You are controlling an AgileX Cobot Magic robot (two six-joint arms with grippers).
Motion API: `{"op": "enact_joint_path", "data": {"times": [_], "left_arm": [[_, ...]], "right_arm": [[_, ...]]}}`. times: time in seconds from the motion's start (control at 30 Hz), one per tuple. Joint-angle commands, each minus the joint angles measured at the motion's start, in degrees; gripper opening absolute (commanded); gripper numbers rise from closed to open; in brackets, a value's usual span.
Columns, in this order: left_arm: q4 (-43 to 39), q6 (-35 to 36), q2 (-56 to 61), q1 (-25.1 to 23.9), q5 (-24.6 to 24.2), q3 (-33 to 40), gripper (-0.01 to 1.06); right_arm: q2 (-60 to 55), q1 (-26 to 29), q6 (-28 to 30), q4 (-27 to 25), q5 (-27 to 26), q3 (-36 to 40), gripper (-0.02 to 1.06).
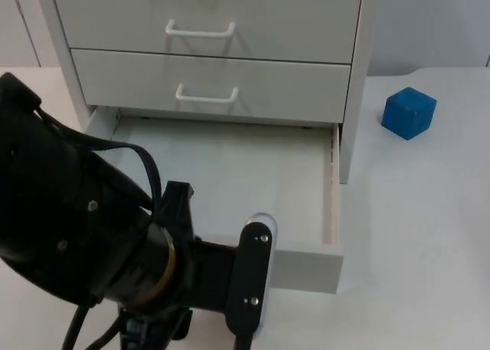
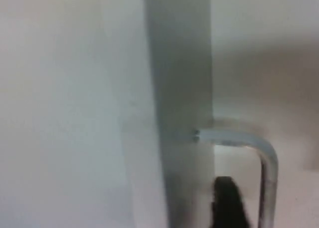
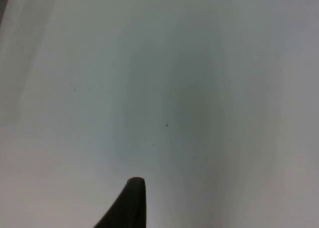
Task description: Open the drawer with the left hand, place the block into the drawer with the right hand, then close the drawer with the left hand.
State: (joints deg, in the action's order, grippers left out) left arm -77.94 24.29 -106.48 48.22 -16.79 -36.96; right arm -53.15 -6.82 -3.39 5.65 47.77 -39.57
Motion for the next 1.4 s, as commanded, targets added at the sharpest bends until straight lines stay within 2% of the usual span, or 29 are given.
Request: {"op": "enact_joint_path", "data": {"times": [0.0,0.07,0.13,0.3,0.47,0.53,0.6,0.63,0.77,0.87,1.0,1.03,1.1,1.17,1.2,1.23,1.37], "left_arm": [[0.4,0.0,1.2,0.4,0.6,0.1,0.55],[0.9,0.0,2.0,0.4,0.6,0.1,0.61],[1.5,0.0,2.2,0.4,0.6,0.1,0.62],[11.6,0.0,4.6,0.8,-0.1,0.1,0.62],[17.9,-1.7,10.0,4.0,-2.8,0.1,0.62],[23.2,-2.0,14.1,5.4,-3.0,0.1,0.62],[32.8,-3.3,17.9,5.9,-2.9,0.1,0.62],[32.8,-3.3,17.9,5.9,-2.9,0.1,0.62],[51.2,-15.3,24.3,5.9,-4.4,0.1,0.62],[56.1,-18.8,26.5,5.3,-5.6,0.1,0.62],[64.6,-24.3,29.3,0.8,-7.0,0.1,0.62],[64.6,-24.3,29.3,0.8,-7.0,0.1,0.62],[68.6,-26.5,30.9,-2.8,-7.4,0.1,0.62],[71.1,-27.3,32.5,-10.1,-8.0,0.1,0.62],[71.1,-27.3,32.5,-10.1,-8.0,0.1,0.62],[72.5,-27.3,33.1,-13.1,-8.3,0.1,0.62],[82.3,-27.5,36.3,-28.0,-12.6,0.1,0.62]], "right_arm": [[0.1,0.3,-0.3,0.3,-0.8,0.1,1.05],[0.1,0.3,-0.3,0.3,-0.9,0.1,1.05],[0.1,0.3,-0.2,0.3,-0.9,0.1,1.05],[0.1,0.3,-0.1,0.3,-1.0,0.1,1.05],[0.1,0.3,-0.1,0.3,-1.0,0.1,1.05],[0.1,0.3,-0.1,0.3,-1.0,0.1,1.05],[0.1,0.3,-0.1,0.3,-0.9,0.1,1.05],[0.1,0.3,-0.1,0.3,-0.9,0.1,1.05],[0.1,0.3,-0.1,0.3,-0.9,0.1,1.05],[0.1,0.3,-0.1,0.0,-0.9,0.1,1.05],[0.1,0.3,-0.3,-0.2,-0.5,0.1,1.05],[0.1,0.3,-0.3,-0.2,-0.5,0.1,1.05],[0.1,0.3,-0.6,-0.2,-0.5,0.1,1.05],[0.1,0.3,-0.6,-0.2,-0.4,0.1,1.05],[0.1,0.3,-0.6,-0.2,-0.4,0.1,1.05],[0.1,0.3,-0.6,-0.2,-0.4,0.1,1.05],[0.1,0.3,-0.6,-0.3,0.0,0.1,1.05]]}}
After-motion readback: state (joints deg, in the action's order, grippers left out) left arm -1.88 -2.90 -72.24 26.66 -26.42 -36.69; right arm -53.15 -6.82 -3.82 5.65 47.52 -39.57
